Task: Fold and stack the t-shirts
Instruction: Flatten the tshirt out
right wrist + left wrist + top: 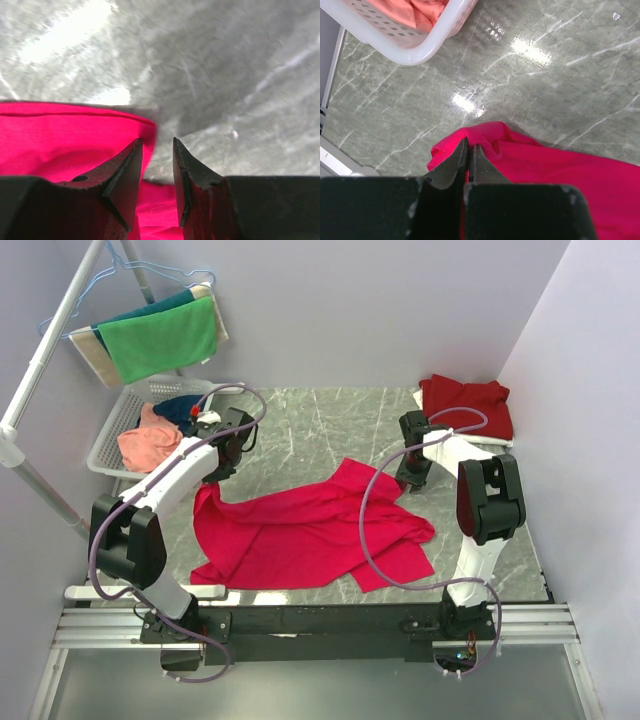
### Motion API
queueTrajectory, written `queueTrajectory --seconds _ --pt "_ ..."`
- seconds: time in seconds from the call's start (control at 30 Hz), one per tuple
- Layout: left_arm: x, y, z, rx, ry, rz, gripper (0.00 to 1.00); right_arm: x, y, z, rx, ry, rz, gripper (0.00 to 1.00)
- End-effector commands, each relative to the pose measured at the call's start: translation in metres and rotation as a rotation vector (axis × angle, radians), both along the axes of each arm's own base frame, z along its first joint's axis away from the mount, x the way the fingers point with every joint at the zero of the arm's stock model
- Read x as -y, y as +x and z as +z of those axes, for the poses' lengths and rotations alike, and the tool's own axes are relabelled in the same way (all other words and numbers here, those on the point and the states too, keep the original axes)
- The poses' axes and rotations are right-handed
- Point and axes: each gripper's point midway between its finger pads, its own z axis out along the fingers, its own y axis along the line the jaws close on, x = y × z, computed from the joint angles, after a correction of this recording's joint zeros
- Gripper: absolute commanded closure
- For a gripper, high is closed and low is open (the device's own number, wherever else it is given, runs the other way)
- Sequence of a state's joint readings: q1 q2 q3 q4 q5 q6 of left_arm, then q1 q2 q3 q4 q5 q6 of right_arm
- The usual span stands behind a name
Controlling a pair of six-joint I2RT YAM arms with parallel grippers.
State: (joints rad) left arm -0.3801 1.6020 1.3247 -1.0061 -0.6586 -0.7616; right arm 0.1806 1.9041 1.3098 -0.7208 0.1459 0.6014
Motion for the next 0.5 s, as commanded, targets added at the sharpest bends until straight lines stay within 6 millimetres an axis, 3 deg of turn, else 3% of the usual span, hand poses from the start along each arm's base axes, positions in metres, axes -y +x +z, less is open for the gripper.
queueTrajectory --seconds 0.0,0.17,0.47 --pt "0.004 0.011 0.009 0.035 -0.018 -0.006 0.99 -0.006 0.019 -0.001 0.066 0.039 0.018 0.63" --pt "0.004 0.011 0.009 0.032 -0.018 -0.003 0.99 -0.01 0.028 0.004 0.079 0.057 0.024 0.63" --pt "0.004 0.011 0.01 0.032 -0.016 -0.004 0.99 -0.011 0.016 -0.019 -0.012 0.074 0.014 0.64"
